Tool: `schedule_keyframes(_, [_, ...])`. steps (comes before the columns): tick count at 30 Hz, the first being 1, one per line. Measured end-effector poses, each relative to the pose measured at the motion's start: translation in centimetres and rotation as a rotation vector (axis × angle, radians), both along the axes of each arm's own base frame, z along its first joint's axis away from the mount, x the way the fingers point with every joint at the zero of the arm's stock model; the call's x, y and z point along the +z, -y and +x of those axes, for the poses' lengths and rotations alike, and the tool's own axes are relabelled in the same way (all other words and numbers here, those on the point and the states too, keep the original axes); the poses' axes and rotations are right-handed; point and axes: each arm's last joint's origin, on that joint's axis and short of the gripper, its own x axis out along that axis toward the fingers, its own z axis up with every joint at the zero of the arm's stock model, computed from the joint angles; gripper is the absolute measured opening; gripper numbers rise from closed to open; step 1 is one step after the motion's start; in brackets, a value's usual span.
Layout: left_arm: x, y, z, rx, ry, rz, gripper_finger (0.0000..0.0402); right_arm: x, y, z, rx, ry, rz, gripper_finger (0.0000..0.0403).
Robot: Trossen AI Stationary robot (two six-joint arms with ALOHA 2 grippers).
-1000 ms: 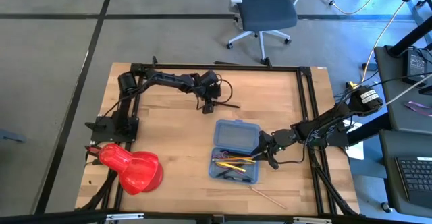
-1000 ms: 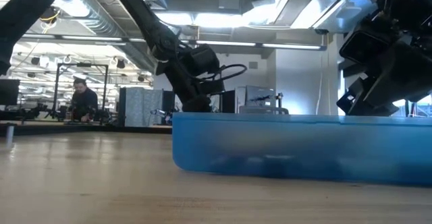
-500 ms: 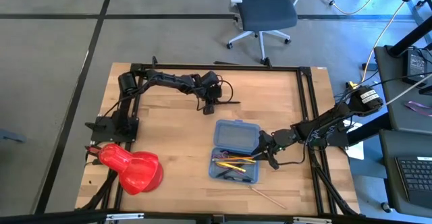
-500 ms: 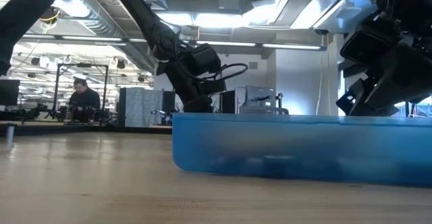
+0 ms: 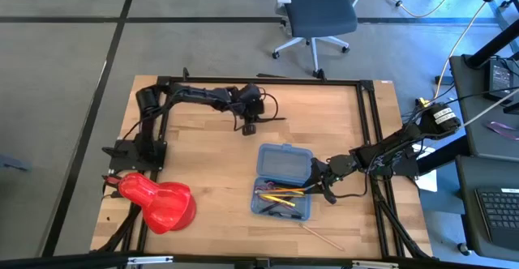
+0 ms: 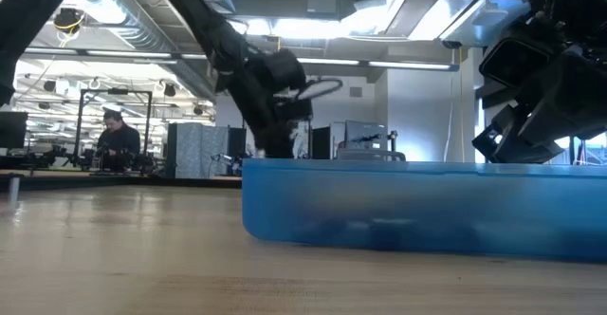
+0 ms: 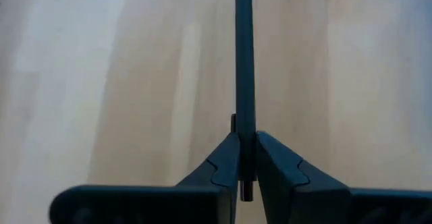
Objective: Pick & place school supplies into a supply box
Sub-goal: Put the top black pen into the blue supply box
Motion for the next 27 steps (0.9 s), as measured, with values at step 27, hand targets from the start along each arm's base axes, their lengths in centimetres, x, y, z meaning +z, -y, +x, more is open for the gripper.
schedule_keyframes(27, [6.9,20.6,2.9,-0.227,0.242,-0.303,0.0028,4.5,0.1,-4.3,0.204,0.128,0.224,0.0124])
